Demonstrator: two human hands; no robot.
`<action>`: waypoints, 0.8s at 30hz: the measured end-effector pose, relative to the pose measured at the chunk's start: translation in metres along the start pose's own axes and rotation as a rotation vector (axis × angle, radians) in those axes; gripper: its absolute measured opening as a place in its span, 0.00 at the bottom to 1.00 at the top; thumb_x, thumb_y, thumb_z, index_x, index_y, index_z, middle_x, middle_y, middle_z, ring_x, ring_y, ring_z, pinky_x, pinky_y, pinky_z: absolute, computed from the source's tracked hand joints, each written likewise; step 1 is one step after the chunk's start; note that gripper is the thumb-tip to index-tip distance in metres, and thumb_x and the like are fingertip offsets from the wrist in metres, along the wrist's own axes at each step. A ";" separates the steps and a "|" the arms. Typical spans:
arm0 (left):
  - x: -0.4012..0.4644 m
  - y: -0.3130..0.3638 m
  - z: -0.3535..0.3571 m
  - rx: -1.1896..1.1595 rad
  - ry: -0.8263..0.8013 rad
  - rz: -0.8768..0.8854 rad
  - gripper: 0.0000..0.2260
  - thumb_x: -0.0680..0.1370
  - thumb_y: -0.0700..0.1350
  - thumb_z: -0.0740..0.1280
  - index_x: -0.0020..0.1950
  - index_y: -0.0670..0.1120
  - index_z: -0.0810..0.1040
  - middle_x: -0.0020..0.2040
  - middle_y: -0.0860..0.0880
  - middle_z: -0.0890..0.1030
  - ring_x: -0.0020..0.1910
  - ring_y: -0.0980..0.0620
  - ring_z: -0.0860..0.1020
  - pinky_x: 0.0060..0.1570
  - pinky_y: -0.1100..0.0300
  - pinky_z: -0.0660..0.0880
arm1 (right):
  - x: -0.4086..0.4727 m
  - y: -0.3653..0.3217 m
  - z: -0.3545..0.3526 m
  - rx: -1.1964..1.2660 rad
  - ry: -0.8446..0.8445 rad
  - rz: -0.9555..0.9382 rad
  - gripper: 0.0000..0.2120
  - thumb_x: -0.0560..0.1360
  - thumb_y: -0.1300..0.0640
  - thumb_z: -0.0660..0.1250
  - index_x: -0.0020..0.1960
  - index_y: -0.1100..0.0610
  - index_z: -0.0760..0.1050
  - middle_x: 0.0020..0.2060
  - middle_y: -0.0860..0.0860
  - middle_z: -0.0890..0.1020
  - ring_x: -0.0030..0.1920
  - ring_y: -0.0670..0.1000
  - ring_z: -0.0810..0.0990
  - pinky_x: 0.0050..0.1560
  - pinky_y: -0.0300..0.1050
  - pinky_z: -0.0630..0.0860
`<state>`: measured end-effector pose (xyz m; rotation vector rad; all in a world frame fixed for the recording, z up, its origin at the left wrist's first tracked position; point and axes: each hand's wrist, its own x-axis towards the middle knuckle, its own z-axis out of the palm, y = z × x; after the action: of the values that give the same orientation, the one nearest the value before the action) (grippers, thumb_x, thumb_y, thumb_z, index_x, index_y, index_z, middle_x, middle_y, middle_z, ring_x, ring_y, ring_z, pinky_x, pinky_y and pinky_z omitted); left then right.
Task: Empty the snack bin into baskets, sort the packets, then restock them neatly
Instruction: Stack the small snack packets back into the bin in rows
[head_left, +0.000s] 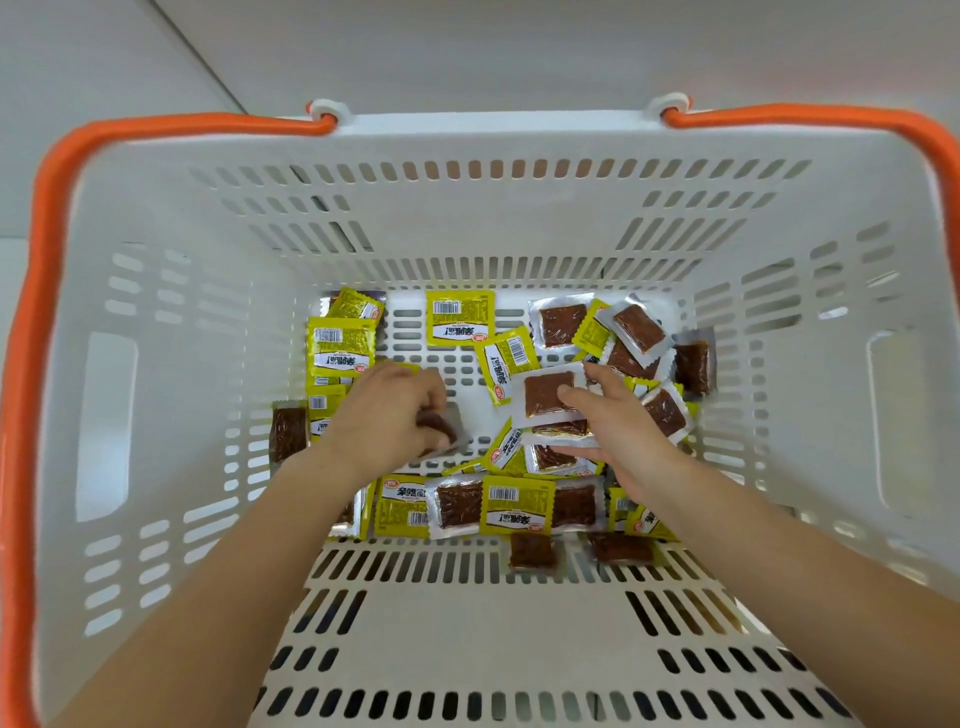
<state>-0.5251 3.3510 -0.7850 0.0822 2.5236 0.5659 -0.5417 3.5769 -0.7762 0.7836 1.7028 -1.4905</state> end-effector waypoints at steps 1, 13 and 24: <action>0.000 0.002 -0.005 -0.241 0.054 -0.066 0.12 0.70 0.46 0.75 0.51 0.49 0.78 0.51 0.49 0.81 0.55 0.50 0.76 0.51 0.58 0.70 | -0.001 0.000 0.000 -0.008 0.002 -0.013 0.24 0.80 0.54 0.62 0.74 0.48 0.59 0.72 0.50 0.63 0.67 0.53 0.68 0.63 0.57 0.72; 0.000 0.033 -0.019 -1.261 -0.051 -0.343 0.04 0.74 0.43 0.70 0.48 0.45 0.81 0.44 0.48 0.84 0.46 0.49 0.83 0.49 0.54 0.79 | -0.014 -0.013 0.009 0.249 -0.113 -0.054 0.18 0.81 0.56 0.60 0.69 0.46 0.64 0.64 0.43 0.63 0.63 0.46 0.63 0.45 0.50 0.81; 0.002 0.044 -0.022 -1.486 0.137 -0.492 0.11 0.75 0.37 0.69 0.55 0.48 0.76 0.55 0.44 0.79 0.48 0.48 0.81 0.49 0.55 0.77 | -0.014 -0.011 0.006 0.074 -0.128 -0.171 0.20 0.81 0.56 0.60 0.69 0.40 0.66 0.62 0.39 0.64 0.63 0.44 0.63 0.50 0.35 0.72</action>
<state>-0.5407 3.3832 -0.7507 -1.0671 1.5244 2.0034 -0.5422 3.5695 -0.7584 0.5778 1.6605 -1.6908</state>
